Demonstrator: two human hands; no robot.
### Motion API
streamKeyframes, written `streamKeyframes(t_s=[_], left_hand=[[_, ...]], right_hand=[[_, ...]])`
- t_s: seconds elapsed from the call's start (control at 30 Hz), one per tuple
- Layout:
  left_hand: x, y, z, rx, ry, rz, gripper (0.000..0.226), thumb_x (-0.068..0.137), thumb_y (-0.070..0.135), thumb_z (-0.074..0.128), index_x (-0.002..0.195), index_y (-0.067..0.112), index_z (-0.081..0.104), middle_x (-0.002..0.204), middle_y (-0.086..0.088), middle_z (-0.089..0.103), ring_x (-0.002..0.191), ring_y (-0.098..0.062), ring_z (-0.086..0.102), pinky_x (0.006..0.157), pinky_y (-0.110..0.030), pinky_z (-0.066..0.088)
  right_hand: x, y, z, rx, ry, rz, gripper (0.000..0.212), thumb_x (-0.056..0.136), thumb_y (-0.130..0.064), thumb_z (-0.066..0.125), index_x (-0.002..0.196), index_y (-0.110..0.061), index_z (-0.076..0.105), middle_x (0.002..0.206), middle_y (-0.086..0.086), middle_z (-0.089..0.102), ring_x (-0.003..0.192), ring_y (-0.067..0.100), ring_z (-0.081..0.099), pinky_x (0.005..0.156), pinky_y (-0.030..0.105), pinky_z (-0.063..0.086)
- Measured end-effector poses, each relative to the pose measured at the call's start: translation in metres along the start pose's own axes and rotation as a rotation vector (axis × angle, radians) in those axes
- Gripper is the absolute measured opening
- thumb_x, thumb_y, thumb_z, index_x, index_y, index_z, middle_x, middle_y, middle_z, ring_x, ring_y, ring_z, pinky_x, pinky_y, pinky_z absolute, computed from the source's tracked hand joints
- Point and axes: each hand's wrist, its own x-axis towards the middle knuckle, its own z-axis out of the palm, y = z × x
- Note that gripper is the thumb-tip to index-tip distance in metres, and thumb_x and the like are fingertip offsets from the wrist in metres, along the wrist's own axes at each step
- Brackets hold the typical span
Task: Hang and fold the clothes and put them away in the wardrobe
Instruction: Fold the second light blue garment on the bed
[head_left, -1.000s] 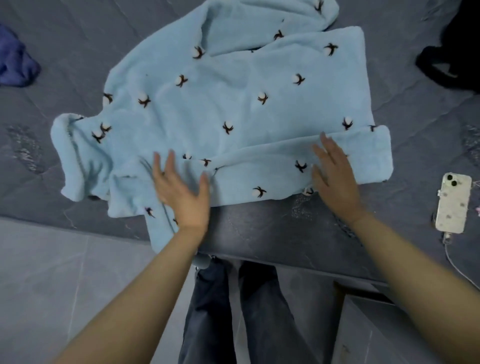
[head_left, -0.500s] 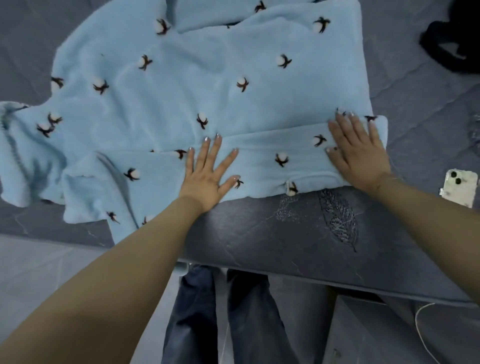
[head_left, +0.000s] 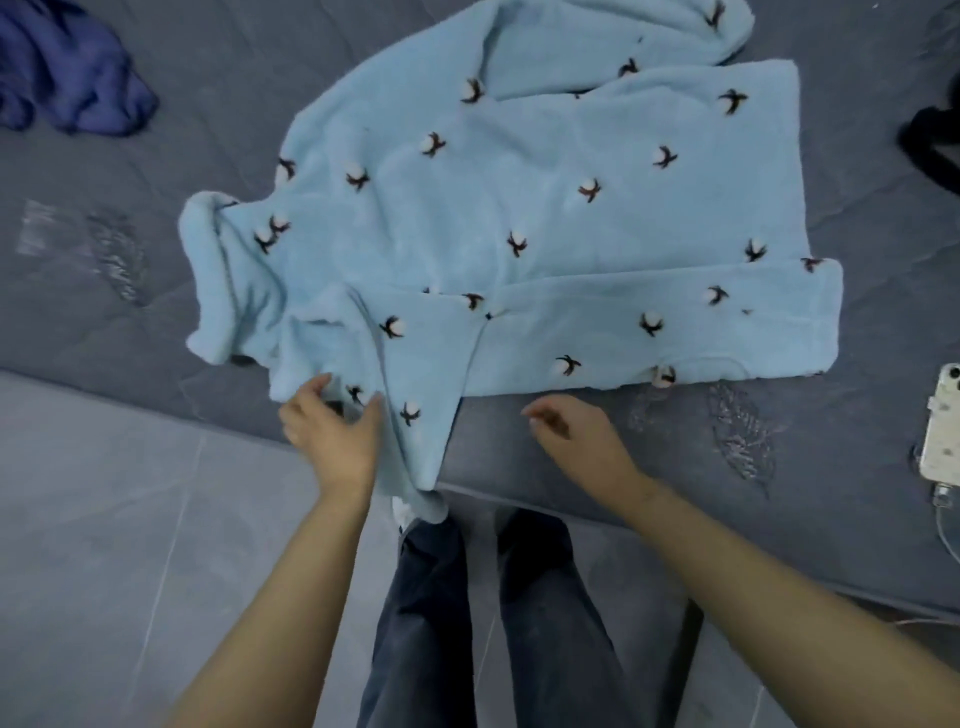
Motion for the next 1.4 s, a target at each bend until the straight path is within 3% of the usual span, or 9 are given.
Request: streamKeyframes(t_s=[0.13, 0.27, 0.37, 0.47, 0.63, 0.83, 1.03, 1.23, 1.4], left_hand=[[0.018, -0.037, -0.012, -0.242, -0.218, -0.292, 0.064, 0.075, 0.04, 0.081, 0.125, 0.011, 0.052, 0.132, -0.012, 0.047, 0.122, -0.027, 0.047, 0.104, -0.042, 0.044], [0.021, -0.043, -0.016, -0.105, -0.495, -0.104, 0.041, 0.081, 0.039, 0.076, 0.111, 0.014, 0.065, 0.119, -0.006, 0.062, 0.113, -0.023, 0.058, 0.095, -0.034, 0.05], [0.023, -0.031, -0.033, -0.379, -0.727, -0.154, 0.033, 0.088, 0.022, 0.071, 0.12, 0.015, 0.064, 0.118, -0.001, 0.07, 0.106, -0.016, 0.066, 0.081, -0.02, 0.055], [0.028, -0.013, -0.048, -0.536, -0.867, -0.149, 0.033, 0.092, 0.024, 0.066, 0.125, 0.019, 0.063, 0.117, 0.003, 0.071, 0.105, -0.014, 0.068, 0.083, -0.028, 0.058], [0.048, 0.042, -0.055, -0.607, -0.928, -0.142, 0.034, 0.094, 0.026, 0.062, 0.126, 0.014, 0.062, 0.123, -0.001, 0.067, 0.115, -0.02, 0.062, 0.1, -0.038, 0.049], [0.078, 0.078, -0.056, -0.523, -0.8, -0.092, 0.025, 0.097, 0.026, 0.058, 0.12, 0.016, 0.06, 0.12, -0.001, 0.066, 0.11, -0.014, 0.062, 0.101, -0.034, 0.047], [0.089, 0.048, -0.038, -0.63, -0.687, -0.243, 0.011, 0.098, 0.019, 0.056, 0.105, 0.025, 0.062, 0.105, 0.003, 0.065, 0.104, -0.013, 0.06, 0.095, -0.028, 0.048], [0.084, 0.039, -0.014, -0.843, -0.606, -0.457, 0.034, 0.098, 0.021, 0.054, 0.132, 0.02, 0.053, 0.118, 0.004, 0.06, 0.116, -0.01, 0.055, 0.094, -0.026, 0.044], [0.078, 0.06, 0.003, -1.006, -0.519, -0.606, 0.022, 0.097, 0.03, 0.054, 0.117, 0.023, 0.061, 0.117, 0.008, 0.06, 0.114, -0.007, 0.052, 0.1, -0.033, 0.041]], right_hand=[[-0.004, -0.011, 0.09, 0.264, -0.219, 0.296, 0.044, 0.085, -0.032, 0.074, 0.123, -0.019, 0.053, 0.1, 0.001, 0.058, 0.086, 0.008, 0.054, 0.078, 0.019, 0.047], [-0.004, -0.032, 0.151, 0.456, -0.138, 0.303, 0.025, 0.088, -0.02, 0.072, 0.107, -0.011, 0.059, 0.096, 0.004, 0.062, 0.085, 0.011, 0.057, 0.071, 0.012, 0.049], [-0.011, -0.049, 0.162, 0.674, 0.021, 0.293, 0.019, 0.097, -0.013, 0.058, 0.113, -0.004, 0.063, 0.11, 0.014, 0.068, 0.099, 0.015, 0.064, 0.084, 0.02, 0.053], [-0.02, -0.065, 0.142, 0.719, 0.167, 0.279, 0.024, 0.101, -0.022, 0.051, 0.123, -0.016, 0.059, 0.118, 0.001, 0.067, 0.11, 0.011, 0.062, 0.094, 0.026, 0.051], [0.001, -0.107, 0.054, 0.45, 0.31, 0.145, 0.025, 0.098, -0.022, 0.057, 0.091, 0.002, 0.05, 0.084, 0.01, 0.058, 0.078, 0.019, 0.055, 0.073, 0.038, 0.044], [0.097, -0.17, -0.072, -0.291, 0.409, -0.054, 0.019, 0.095, -0.031, 0.058, 0.086, -0.014, 0.059, 0.078, 0.001, 0.057, 0.079, 0.023, 0.055, 0.065, 0.032, 0.036], [0.187, -0.162, -0.082, -0.74, 0.222, 0.053, 0.048, 0.093, -0.015, 0.055, 0.14, -0.012, 0.047, 0.138, 0.017, 0.047, 0.126, 0.036, 0.043, 0.1, 0.04, 0.036], [0.138, -0.115, -0.042, -0.258, 0.38, -0.12, 0.014, 0.092, -0.009, 0.056, 0.103, -0.006, 0.065, 0.104, 0.009, 0.061, 0.097, 0.023, 0.056, 0.083, 0.027, 0.042], [0.13, -0.085, -0.062, 0.778, 0.643, 0.568, 0.041, 0.087, -0.036, 0.068, 0.116, -0.011, 0.054, 0.104, 0.003, 0.055, 0.092, 0.017, 0.055, 0.076, 0.036, 0.051]])
